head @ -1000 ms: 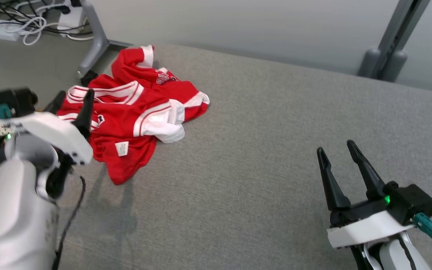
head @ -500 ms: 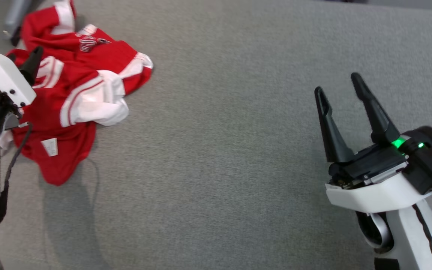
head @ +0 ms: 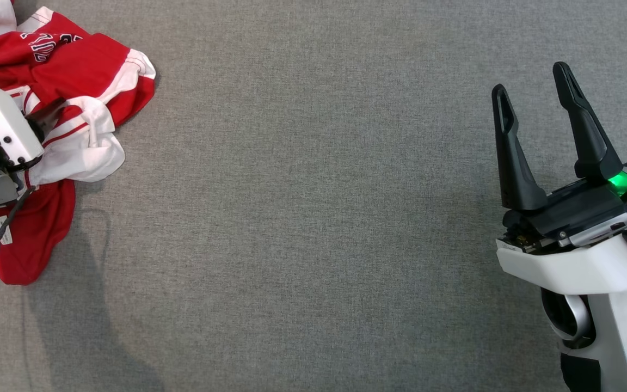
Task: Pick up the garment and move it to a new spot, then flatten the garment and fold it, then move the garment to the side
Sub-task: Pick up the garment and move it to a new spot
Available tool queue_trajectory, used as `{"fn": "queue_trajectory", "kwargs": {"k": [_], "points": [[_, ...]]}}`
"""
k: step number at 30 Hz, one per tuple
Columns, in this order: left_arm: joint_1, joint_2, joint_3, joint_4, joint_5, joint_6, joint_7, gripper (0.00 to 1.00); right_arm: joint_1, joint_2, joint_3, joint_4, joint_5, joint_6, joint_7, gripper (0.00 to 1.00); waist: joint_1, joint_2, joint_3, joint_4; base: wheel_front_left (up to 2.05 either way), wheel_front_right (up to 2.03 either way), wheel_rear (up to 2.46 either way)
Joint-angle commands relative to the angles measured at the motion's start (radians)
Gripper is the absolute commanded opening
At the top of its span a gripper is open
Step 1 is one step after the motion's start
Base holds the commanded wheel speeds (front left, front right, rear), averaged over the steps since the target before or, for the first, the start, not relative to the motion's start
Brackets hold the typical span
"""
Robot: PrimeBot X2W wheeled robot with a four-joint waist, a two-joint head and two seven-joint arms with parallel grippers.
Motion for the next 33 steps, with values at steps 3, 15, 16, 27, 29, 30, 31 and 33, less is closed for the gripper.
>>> {"fn": "queue_trajectory", "kwargs": {"k": [3,15,16,27,29,30,31,33], "points": [[-0.012,0.015,-0.016,0.010,-0.008,-0.003,-0.015,0.00,0.004,-0.002,0.000,0.004,-0.008,0.001,-0.005,1.00,0.0000,0.0000,-0.010,0.003,0.00,0.00,0.00],[0.021,0.061,-0.120,-0.054,-0.049,-0.002,-0.081,0.00,0.051,0.012,-0.005,0.031,0.006,0.001,-0.005,1.00,0.0000,0.0000,-0.124,0.017,0.00,0.00,0.00],[0.026,0.064,-0.129,-0.068,-0.054,-0.002,-0.088,0.00,0.058,0.015,-0.007,0.034,0.008,0.001,-0.005,1.00,0.0000,0.0000,-0.142,0.017,0.00,0.00,0.00],[0.084,0.112,-0.243,-0.321,-0.134,-0.002,-0.105,0.00,0.145,0.046,-0.035,0.059,0.040,0.001,-0.005,1.00,0.0000,0.0000,-0.338,-0.031,0.00,0.00,0.00],[0.086,0.118,-0.258,-0.377,-0.143,-0.002,-0.107,0.00,0.159,0.050,-0.039,0.063,0.045,0.001,-0.005,1.00,0.0000,0.0000,-0.364,-0.053,0.00,0.00,0.00],[0.086,0.119,-0.266,-0.402,-0.144,-0.002,-0.109,0.00,0.166,0.052,-0.041,0.064,0.047,0.001,-0.005,1.00,0.0000,0.0000,-0.376,-0.065,0.00,0.00,0.00],[0.085,0.117,-0.275,-0.429,-0.145,-0.003,-0.109,0.00,0.174,0.054,-0.045,0.063,0.049,0.001,-0.005,1.00,0.0000,0.0000,-0.385,-0.077,0.00,0.00,0.00],[0.085,0.117,-0.283,-0.453,-0.141,-0.003,-0.110,0.00,0.179,0.055,-0.044,0.064,0.052,0.001,-0.005,1.00,0.0000,0.0000,-0.396,-0.093,0.00,0.00,0.00]]}}
